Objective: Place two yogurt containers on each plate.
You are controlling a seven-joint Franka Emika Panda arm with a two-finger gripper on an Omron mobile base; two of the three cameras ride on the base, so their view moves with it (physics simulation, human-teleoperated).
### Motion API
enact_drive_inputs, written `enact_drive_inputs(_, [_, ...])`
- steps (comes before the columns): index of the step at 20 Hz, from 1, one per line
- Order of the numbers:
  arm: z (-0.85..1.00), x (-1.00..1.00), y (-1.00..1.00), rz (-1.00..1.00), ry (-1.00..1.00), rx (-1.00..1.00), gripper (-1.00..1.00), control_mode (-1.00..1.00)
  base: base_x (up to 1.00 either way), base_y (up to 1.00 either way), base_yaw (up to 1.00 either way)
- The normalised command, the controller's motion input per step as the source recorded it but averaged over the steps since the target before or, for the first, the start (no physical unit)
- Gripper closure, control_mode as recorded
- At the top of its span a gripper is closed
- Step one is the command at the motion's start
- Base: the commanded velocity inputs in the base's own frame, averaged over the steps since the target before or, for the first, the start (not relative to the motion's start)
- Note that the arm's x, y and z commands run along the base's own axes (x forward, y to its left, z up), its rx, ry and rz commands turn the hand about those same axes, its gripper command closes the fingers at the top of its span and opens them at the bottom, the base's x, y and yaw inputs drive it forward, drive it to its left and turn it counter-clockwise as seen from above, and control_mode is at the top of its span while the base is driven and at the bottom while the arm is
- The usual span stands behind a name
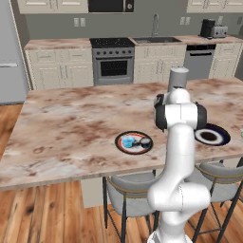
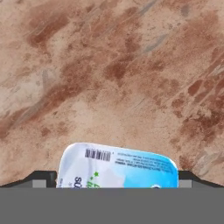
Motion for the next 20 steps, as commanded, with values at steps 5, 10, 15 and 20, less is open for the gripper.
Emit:
enact_drive_inputs(5, [-0.25,0.00,0.00,0.00,0.00,0.00,-1.00,-1.00,0.00,0.00,0.00])
enact_drive_inputs(10, [-0.07,0.00,0.00,0.00,0.00,0.00,1.00,-1.00,0.00,0.00,0.00])
enact_drive_inputs(15, [0.00,0.00,0.00,0.00,0.00,0.00,1.00,-1.00,0.00,0.00,0.00])
enact_drive_inputs(20, [0.04,-0.02,0.00,0.01,-0.01,0.00,1.00,-1.00,0.00,0.00,0.00])
